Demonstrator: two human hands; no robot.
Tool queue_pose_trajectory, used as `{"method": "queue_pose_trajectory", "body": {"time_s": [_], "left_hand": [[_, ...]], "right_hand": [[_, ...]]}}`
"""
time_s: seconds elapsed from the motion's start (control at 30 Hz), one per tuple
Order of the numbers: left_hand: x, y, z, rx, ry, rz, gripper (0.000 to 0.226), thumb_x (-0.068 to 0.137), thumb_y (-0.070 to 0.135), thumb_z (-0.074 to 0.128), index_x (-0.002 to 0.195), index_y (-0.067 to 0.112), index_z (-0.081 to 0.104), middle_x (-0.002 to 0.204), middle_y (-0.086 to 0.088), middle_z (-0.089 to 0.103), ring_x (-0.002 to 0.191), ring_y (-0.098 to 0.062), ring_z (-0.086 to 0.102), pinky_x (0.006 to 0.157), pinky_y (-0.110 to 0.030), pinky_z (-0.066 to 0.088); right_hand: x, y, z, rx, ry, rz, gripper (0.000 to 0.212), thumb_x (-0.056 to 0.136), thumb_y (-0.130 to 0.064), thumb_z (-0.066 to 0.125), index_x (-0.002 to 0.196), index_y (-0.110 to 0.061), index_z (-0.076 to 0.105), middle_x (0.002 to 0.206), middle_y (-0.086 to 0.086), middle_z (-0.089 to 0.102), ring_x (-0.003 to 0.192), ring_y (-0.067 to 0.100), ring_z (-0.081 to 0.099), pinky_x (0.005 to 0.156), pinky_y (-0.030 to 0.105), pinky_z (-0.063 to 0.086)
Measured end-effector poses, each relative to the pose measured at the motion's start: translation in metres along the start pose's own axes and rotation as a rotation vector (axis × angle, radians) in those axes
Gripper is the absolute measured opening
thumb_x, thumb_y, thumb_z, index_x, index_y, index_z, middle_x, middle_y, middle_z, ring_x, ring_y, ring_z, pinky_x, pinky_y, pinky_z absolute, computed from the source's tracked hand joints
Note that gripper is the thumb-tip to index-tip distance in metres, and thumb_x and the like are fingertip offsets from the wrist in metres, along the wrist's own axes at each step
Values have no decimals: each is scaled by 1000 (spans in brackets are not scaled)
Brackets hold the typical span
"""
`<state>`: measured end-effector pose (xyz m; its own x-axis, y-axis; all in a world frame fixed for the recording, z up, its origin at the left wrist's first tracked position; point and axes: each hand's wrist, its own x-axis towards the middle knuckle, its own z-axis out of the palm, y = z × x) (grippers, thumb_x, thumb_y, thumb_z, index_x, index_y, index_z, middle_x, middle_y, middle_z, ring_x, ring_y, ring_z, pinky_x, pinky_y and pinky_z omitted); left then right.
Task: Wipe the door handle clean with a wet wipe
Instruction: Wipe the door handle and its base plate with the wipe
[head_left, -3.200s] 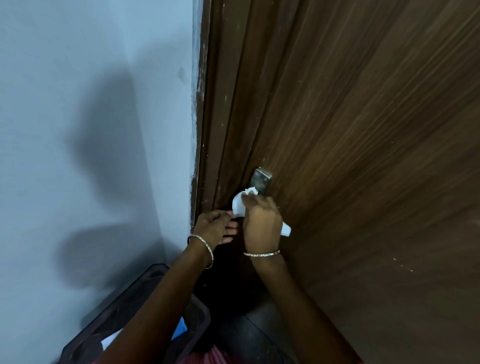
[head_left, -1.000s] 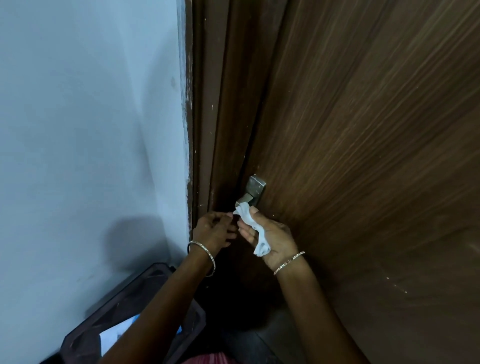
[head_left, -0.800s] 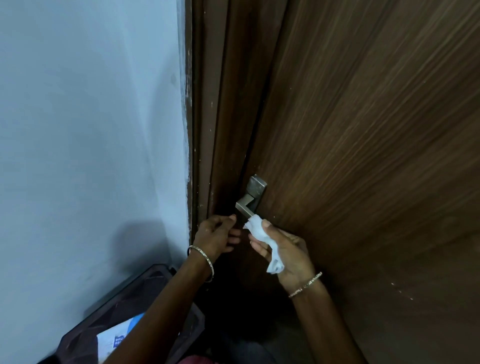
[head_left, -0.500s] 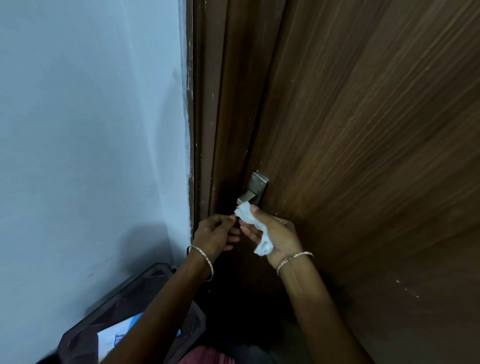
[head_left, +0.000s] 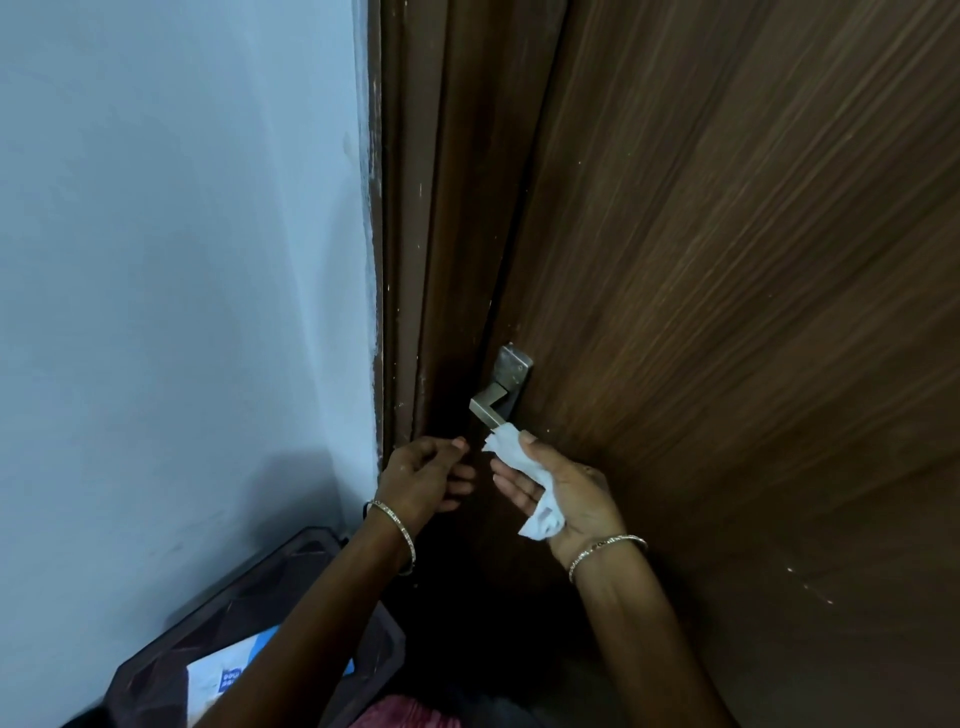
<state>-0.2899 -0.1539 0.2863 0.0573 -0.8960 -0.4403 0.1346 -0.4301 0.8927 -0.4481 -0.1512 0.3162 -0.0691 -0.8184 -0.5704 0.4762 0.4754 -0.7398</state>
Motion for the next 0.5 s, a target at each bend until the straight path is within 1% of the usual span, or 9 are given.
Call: {"method": "queue_pose_trajectory", "body": {"time_s": [0.07,0.1,0.13,0.17,0.23,0.3,0.37,0.43,0.5], "left_hand": [[0,0,2,0,3,8,21,95,33,58,98,16,69,80,-5,73,70,-17,70,57,-27,51],[0,0,3,3,4,12,21,95,33,58,97,16,70,79,-5,73,70,-17,70,57,-27,50],[0,1,5,4,3,13,22,95,33,57,96,16,70,79,-6,73,70,-18,70,57,-27,51],[0,1,7,6,1,13,22,96,34,57,95,16,69,79,-6,72,70,-18,70,58,-28,51],[-1,4,11,-4,-16,1,25,95,37,56,92,16,68,80,-8,72,69,-19,69,59,-29,52],[-5,7,14,-35,-41,-42,30,95,41,55,92,14,66,78,-10,71,68,-20,68,62,-30,53],[-10,10,18,-47,-74,-90,39,92,49,56,93,12,68,76,-12,70,71,-23,68,68,-34,55],[-15,11,22,-34,-104,-104,47,87,55,59,98,10,69,78,-11,70,75,-24,69,75,-38,56],[-18,9,28,-49,-119,-107,51,83,55,64,101,8,69,82,-11,70,79,-24,69,77,-39,57]], "right_hand": [[5,2,11,-68,33,-71,19,86,-13,75,93,4,76,93,19,78,86,29,77,77,37,62],[6,3,17,-111,45,-120,16,86,-14,74,90,2,77,89,16,79,84,24,77,73,33,62],[7,4,22,-157,62,-178,13,87,-14,74,84,-2,78,81,10,79,77,18,77,68,27,60],[8,5,24,-217,91,-248,14,88,-15,74,76,-7,78,72,4,78,72,12,75,65,22,58],[8,6,24,-331,117,-338,19,87,-19,76,69,-15,78,68,0,77,73,10,74,72,22,56],[6,9,13,-374,104,-355,12,86,-21,77,78,-13,81,75,2,79,79,10,76,80,25,56],[0,9,2,-356,109,-319,11,85,-18,78,86,-8,81,74,-1,79,75,6,75,79,23,55],[-4,9,-6,-334,105,-291,10,84,-17,78,88,-7,80,73,-4,79,71,4,74,77,21,54],[-8,6,-7,-331,85,-274,10,85,-15,77,91,-8,81,83,1,80,84,12,75,85,24,55]]}}
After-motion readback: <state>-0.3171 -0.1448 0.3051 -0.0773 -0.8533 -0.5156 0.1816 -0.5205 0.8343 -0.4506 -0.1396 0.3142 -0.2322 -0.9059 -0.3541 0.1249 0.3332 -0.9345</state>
